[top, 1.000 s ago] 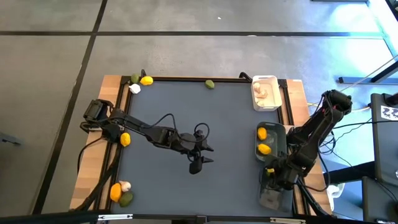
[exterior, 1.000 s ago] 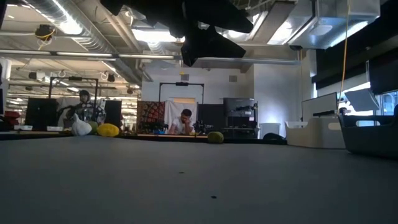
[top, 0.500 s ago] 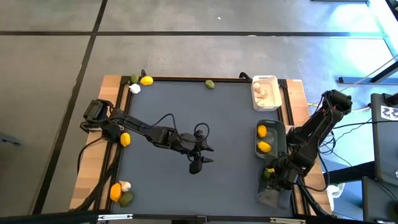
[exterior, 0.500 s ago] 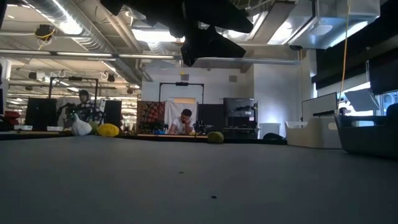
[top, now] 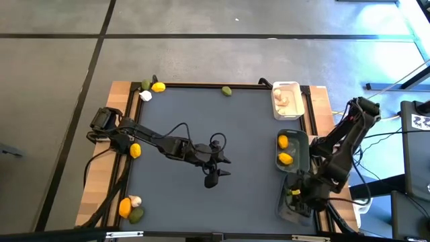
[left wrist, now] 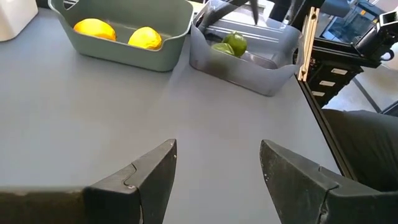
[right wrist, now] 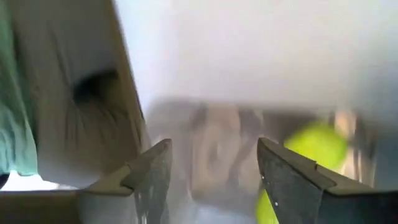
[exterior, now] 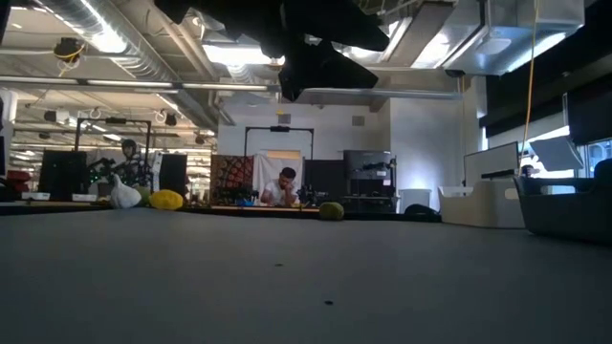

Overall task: Sort produce into baskets
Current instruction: Put the green lime into the black bin

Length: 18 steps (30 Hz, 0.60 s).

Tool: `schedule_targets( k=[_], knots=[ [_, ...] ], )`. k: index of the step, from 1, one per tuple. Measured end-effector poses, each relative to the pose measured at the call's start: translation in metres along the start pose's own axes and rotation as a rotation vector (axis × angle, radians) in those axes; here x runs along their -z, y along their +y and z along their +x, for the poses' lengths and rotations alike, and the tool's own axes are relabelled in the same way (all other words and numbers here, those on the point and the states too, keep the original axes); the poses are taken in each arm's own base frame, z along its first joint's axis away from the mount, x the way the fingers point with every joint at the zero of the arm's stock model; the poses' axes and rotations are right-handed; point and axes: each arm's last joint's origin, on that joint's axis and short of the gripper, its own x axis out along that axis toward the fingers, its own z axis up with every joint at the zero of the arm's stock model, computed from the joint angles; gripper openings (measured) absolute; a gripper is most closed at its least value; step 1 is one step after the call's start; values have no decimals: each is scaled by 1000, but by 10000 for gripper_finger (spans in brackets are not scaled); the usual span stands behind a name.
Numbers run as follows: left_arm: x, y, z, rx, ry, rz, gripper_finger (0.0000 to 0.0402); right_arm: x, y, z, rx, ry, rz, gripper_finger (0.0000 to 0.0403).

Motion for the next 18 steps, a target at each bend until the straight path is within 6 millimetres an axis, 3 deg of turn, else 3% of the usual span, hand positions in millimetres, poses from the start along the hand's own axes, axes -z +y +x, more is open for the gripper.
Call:
schedule_targets(
  k=[5,18],
  knots=[
    [-1,3,0,-8,-2,-7,227,-10,8,-10,29,-232,-139,232],
    [-8,28,1,-125,-41,-56,227,-31,1,-15,286,-650,-301,232]
  ],
)
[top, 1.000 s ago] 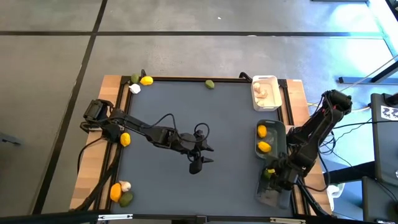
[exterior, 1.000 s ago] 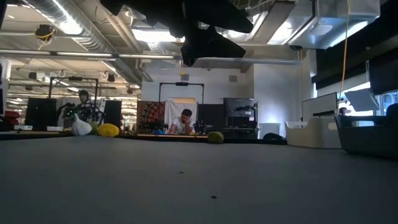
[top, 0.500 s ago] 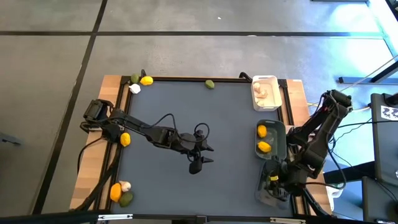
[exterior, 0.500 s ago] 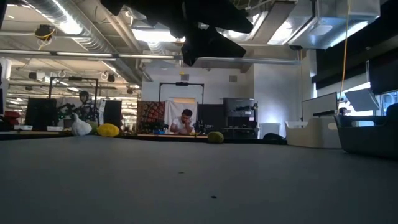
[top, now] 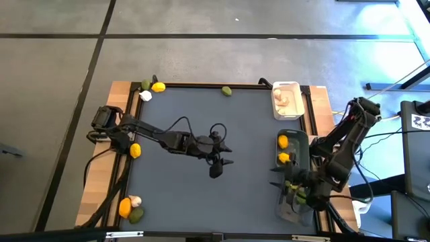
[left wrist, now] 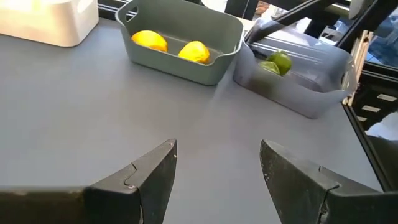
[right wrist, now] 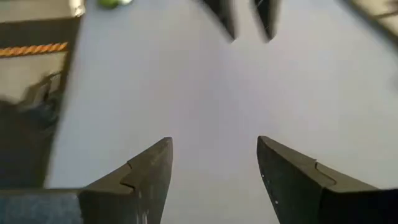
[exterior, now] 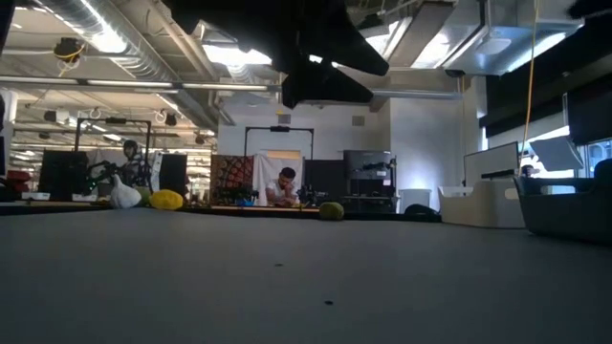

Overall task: Sort produce into baskets
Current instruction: Put the green lime into the black bin

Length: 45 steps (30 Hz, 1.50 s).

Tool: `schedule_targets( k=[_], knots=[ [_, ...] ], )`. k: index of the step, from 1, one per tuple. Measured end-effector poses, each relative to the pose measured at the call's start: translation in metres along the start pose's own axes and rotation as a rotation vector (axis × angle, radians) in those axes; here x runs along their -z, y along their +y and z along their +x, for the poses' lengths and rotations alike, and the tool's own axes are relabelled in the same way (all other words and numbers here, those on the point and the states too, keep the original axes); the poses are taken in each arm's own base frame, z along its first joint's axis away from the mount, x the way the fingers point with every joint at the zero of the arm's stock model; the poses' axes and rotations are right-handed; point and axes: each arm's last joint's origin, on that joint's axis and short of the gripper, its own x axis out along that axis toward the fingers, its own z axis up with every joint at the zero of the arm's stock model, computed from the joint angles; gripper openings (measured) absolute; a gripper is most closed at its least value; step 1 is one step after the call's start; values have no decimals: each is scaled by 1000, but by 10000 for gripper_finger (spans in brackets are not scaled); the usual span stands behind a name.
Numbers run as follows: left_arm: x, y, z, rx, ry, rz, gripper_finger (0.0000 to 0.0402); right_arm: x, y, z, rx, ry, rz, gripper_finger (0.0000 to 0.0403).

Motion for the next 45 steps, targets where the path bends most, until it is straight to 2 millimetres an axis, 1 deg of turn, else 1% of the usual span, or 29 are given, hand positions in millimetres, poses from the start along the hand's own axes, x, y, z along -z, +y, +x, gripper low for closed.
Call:
schedule_targets(
  k=[4,10,14,17,22,27,31,34,39,45],
  knots=[
    [-1,5,1,-26,-3,-38,227,-10,-10,13,106,-46,-34,232],
    [-3,11,1,-47,-6,-32,227,-28,-35,38,246,-16,-85,232],
    [-5,11,-2,-46,-9,18,227,-40,-57,54,341,20,-100,232],
    [-10,10,-10,-45,-12,60,227,-50,-76,67,399,60,-96,232],
    [-16,18,-21,-71,20,124,227,-63,-110,87,472,126,-98,232],
    [-23,33,-30,-119,53,177,227,-76,-144,109,473,162,-109,232],
    [-23,52,-30,-174,81,190,227,-86,-173,127,447,165,-125,232],
    [-20,65,-30,-204,94,195,227,-91,-196,141,421,153,-110,232],
    [-12,85,-29,-249,100,189,227,-91,-232,164,395,140,-64,232],
    [0,103,-29,-284,86,195,227,-82,-272,191,395,135,-4,232]
  ],
)
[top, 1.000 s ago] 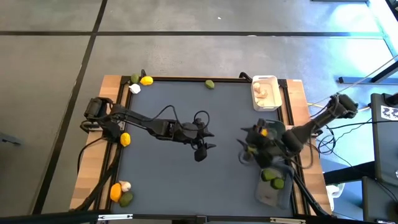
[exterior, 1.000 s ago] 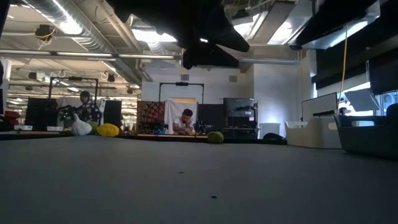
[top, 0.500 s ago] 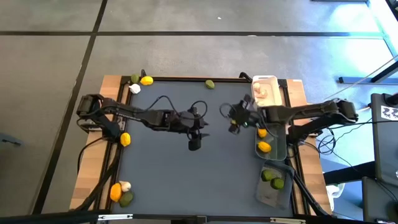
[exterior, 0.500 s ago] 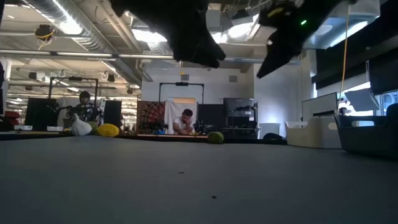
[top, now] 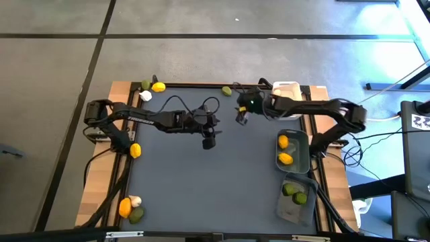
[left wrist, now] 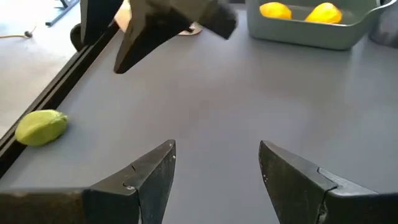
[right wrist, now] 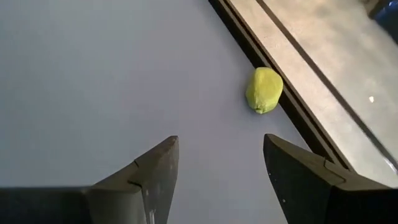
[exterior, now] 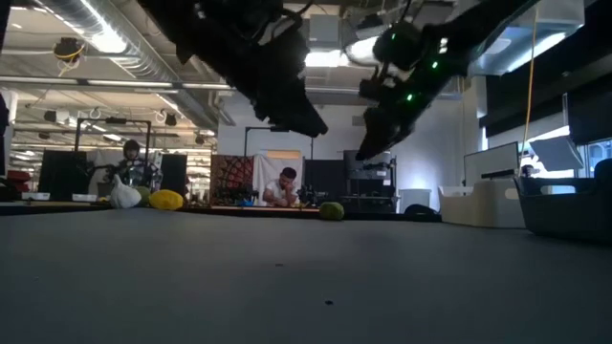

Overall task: Sort produce into baskets
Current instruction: Put the green lime into the black bin

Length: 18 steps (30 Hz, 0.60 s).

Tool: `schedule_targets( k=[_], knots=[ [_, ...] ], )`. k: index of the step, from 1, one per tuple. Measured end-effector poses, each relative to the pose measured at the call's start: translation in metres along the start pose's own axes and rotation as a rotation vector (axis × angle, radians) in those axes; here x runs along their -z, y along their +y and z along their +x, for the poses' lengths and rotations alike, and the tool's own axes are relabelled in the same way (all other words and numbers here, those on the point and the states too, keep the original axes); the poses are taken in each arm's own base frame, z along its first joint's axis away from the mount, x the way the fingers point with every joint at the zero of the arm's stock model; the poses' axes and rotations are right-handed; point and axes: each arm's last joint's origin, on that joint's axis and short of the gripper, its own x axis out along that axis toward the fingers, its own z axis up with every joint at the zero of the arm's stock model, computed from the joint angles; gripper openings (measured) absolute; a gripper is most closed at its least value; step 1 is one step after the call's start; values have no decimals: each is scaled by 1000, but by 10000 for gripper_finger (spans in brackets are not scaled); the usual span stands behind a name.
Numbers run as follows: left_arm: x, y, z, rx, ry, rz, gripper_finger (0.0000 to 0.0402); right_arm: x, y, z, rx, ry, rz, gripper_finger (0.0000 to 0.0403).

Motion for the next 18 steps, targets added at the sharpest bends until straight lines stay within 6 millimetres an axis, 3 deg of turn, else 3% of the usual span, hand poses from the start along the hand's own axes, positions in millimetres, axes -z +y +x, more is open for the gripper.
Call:
schedule_targets(
  k=[8,18],
  knots=[
    [18,12,5,-33,-32,-25,227,7,-33,45,-10,-39,93,232],
    [29,23,7,-61,-34,-26,227,-13,-75,97,-39,8,163,232]
  ],
)
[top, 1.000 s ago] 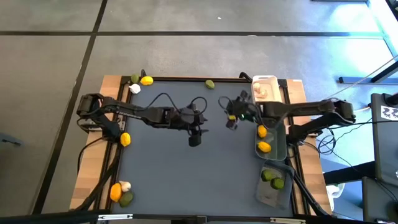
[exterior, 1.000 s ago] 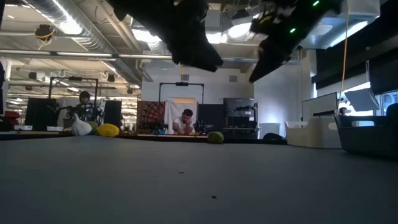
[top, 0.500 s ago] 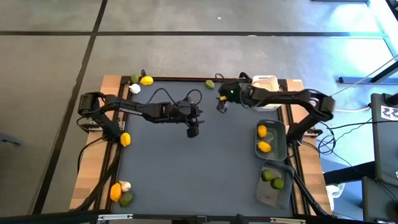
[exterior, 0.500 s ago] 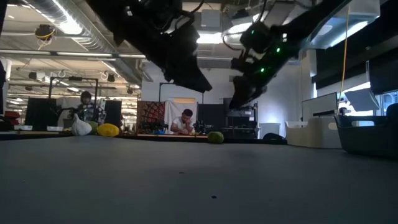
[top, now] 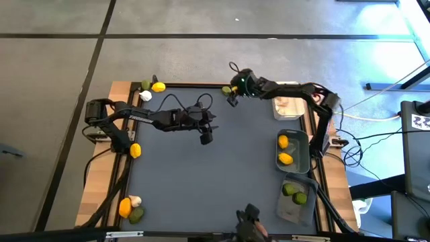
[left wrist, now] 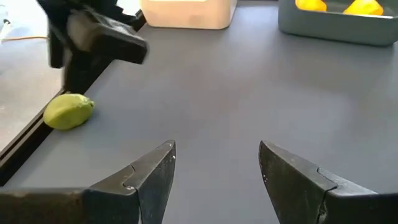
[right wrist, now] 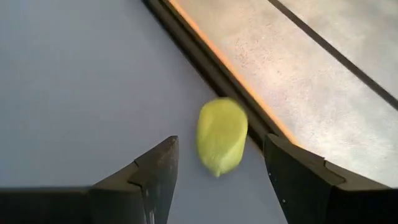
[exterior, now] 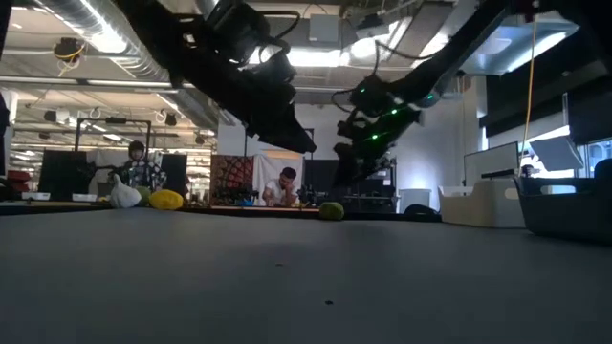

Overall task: Sort produce into baskets
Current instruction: Put the green lime into the black bin

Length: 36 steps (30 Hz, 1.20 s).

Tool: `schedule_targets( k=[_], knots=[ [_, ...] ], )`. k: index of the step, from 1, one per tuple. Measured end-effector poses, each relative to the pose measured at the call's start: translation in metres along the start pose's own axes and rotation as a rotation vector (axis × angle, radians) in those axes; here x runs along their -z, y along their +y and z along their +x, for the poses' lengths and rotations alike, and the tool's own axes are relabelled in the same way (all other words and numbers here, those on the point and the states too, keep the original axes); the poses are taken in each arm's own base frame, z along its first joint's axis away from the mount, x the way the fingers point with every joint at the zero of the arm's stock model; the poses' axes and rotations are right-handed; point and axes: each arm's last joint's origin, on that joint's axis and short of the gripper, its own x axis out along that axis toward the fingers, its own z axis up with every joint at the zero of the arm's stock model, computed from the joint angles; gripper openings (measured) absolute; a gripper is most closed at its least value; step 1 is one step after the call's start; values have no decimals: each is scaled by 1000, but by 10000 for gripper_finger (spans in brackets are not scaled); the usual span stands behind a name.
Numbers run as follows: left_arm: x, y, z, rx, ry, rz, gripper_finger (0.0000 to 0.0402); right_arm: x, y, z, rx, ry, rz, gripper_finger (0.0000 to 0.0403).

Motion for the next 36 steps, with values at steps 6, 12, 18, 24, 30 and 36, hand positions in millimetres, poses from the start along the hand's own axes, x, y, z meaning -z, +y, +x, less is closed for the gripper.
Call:
schedule_targets(
  k=[6,12,18,24,30,36],
  knots=[
    [5,1,0,-3,-15,-6,227,-10,-13,28,2,71,13,232],
    [6,1,0,-3,-9,-6,227,-4,-11,47,-37,107,14,232],
    [6,1,0,-3,-9,-6,227,7,-10,57,-24,160,1,232],
    [6,1,0,-3,-9,-6,227,8,-10,57,-23,163,-44,224],
    [6,1,0,-3,-9,-7,227,8,-10,57,-26,159,-87,148],
    [9,1,0,-2,15,1,227,7,-6,52,-45,182,-114,115]
  ],
)
